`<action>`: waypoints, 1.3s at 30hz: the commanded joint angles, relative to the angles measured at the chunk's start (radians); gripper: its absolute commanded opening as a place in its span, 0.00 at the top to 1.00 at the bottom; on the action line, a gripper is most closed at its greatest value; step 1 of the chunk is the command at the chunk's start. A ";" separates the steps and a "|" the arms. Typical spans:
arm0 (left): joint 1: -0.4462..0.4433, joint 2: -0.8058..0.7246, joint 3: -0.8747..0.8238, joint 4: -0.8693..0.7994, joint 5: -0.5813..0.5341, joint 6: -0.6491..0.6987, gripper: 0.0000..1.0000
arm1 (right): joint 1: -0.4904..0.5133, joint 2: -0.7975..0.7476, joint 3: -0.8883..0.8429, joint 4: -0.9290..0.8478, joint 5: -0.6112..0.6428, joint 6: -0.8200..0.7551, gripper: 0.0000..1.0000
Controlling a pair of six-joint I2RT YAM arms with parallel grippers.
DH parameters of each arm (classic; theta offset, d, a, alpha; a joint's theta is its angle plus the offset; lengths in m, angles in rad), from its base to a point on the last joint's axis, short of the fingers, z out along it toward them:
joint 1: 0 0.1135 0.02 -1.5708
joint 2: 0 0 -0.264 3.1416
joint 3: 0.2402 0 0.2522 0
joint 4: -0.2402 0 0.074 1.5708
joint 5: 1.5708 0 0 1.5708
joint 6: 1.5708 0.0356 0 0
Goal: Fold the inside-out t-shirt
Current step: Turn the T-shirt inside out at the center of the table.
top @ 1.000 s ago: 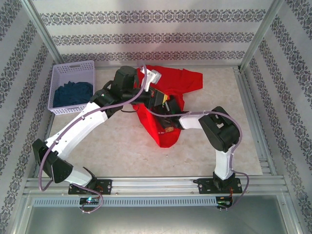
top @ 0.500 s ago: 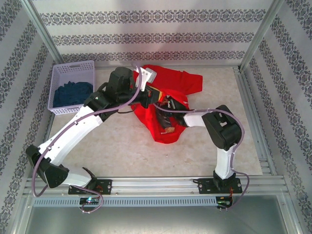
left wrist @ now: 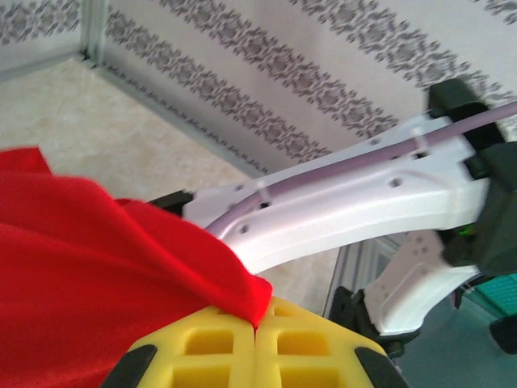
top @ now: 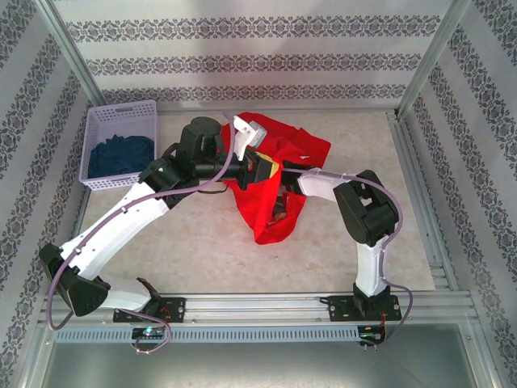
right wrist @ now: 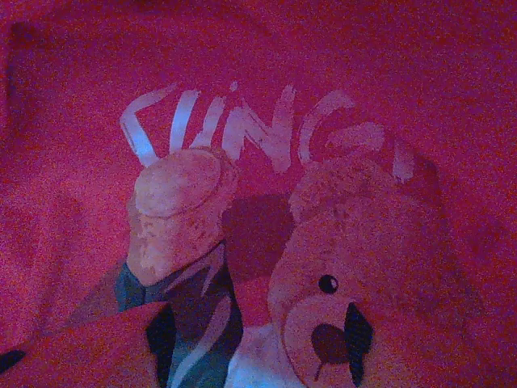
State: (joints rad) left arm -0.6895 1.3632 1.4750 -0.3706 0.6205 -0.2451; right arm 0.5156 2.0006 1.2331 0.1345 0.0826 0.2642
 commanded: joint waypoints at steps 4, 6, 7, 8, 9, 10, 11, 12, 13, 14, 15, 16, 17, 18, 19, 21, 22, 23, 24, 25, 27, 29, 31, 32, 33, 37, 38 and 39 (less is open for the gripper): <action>-0.045 -0.001 0.130 0.091 0.080 -0.026 1.00 | 0.030 0.079 0.124 -0.165 0.051 -0.018 0.38; -0.047 0.004 0.166 0.090 0.087 -0.030 1.00 | 0.040 0.087 0.141 -0.194 0.062 -0.026 0.36; -0.047 0.004 0.182 0.092 0.087 -0.036 1.00 | 0.044 0.092 0.148 -0.203 0.065 -0.030 0.35; -0.047 0.003 0.200 0.093 0.086 -0.040 1.00 | 0.046 0.097 0.155 -0.214 0.058 -0.035 0.33; -0.047 0.003 0.217 0.091 0.086 -0.042 1.00 | 0.049 0.105 0.165 -0.228 0.051 -0.036 0.29; -0.048 0.001 0.226 0.091 0.086 -0.039 1.00 | 0.050 0.112 0.173 -0.239 0.044 -0.039 0.27; -0.047 -0.002 0.234 0.083 0.074 -0.030 1.00 | 0.053 0.120 0.186 -0.255 0.038 -0.044 0.26; -0.047 -0.004 0.237 0.070 0.050 -0.018 1.00 | 0.056 0.129 0.202 -0.289 0.035 -0.052 0.25; -0.047 -0.007 0.234 0.059 0.020 -0.010 1.00 | 0.059 0.136 0.214 -0.308 0.035 -0.056 0.25; -0.047 -0.013 0.228 0.048 -0.028 0.002 1.00 | 0.063 0.141 0.223 -0.338 0.037 -0.058 0.24; -0.047 -0.017 0.221 0.038 -0.079 0.007 1.00 | 0.064 0.144 0.227 -0.357 0.036 -0.059 0.24; -0.045 -0.020 0.218 0.029 -0.121 0.011 1.00 | 0.066 0.145 0.227 -0.373 0.033 -0.056 0.24; -0.047 -0.024 0.216 0.021 -0.169 0.013 1.00 | 0.067 0.145 0.230 -0.399 0.025 -0.049 0.25; -0.045 -0.026 0.214 0.013 -0.215 0.016 1.00 | 0.069 0.144 0.236 -0.431 0.015 -0.046 0.28; -0.045 -0.028 0.215 0.007 -0.248 0.018 1.00 | 0.072 0.144 0.238 -0.458 0.010 -0.046 0.29; -0.045 -0.034 0.214 -0.007 -0.314 0.027 1.00 | 0.079 0.155 0.238 -0.517 -0.014 -0.046 0.31; -0.046 -0.036 0.214 -0.014 -0.333 0.030 1.00 | 0.081 0.165 0.242 -0.543 -0.030 -0.043 0.32; -0.045 -0.037 0.210 -0.018 -0.351 0.034 1.00 | 0.085 0.179 0.243 -0.561 -0.039 -0.036 0.33; -0.046 -0.042 0.204 -0.019 -0.364 0.036 1.00 | 0.090 0.177 0.244 -0.570 -0.008 -0.033 0.34; -0.046 -0.044 0.197 -0.016 -0.373 0.036 1.00 | 0.095 0.170 0.235 -0.560 0.006 -0.039 0.35; -0.045 -0.055 0.178 -0.007 -0.381 0.035 1.00 | 0.089 0.182 0.277 -0.606 -0.012 -0.034 0.46; -0.045 -0.065 0.166 -0.008 -0.389 0.035 1.00 | 0.091 0.209 0.300 -0.627 -0.028 -0.037 0.51; -0.045 -0.079 0.152 -0.007 -0.402 0.038 1.00 | 0.091 0.243 0.323 -0.640 -0.053 -0.043 0.76; -0.045 -0.088 0.145 -0.008 -0.413 0.041 1.00 | 0.094 0.248 0.330 -0.649 -0.046 -0.053 0.79; -0.045 -0.097 0.139 -0.008 -0.422 0.045 1.00 | 0.095 0.251 0.331 -0.647 -0.046 -0.062 0.82; -0.042 -0.130 0.098 -0.011 -0.486 0.055 1.00 | 0.088 0.241 0.317 -0.631 -0.079 -0.081 0.90; -0.041 -0.139 0.080 -0.011 -0.515 0.055 1.00 | 0.085 0.225 0.301 -0.615 -0.083 -0.089 0.96; -0.035 -0.148 0.058 -0.012 -0.549 0.052 1.00 | 0.081 0.199 0.280 -0.593 -0.093 -0.104 1.00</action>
State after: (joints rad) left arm -0.7261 1.2549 1.5696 -0.3889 0.1677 -0.2127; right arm 0.5995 2.1883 1.5723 -0.4023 0.0456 0.2020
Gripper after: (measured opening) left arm 0.050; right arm 0.056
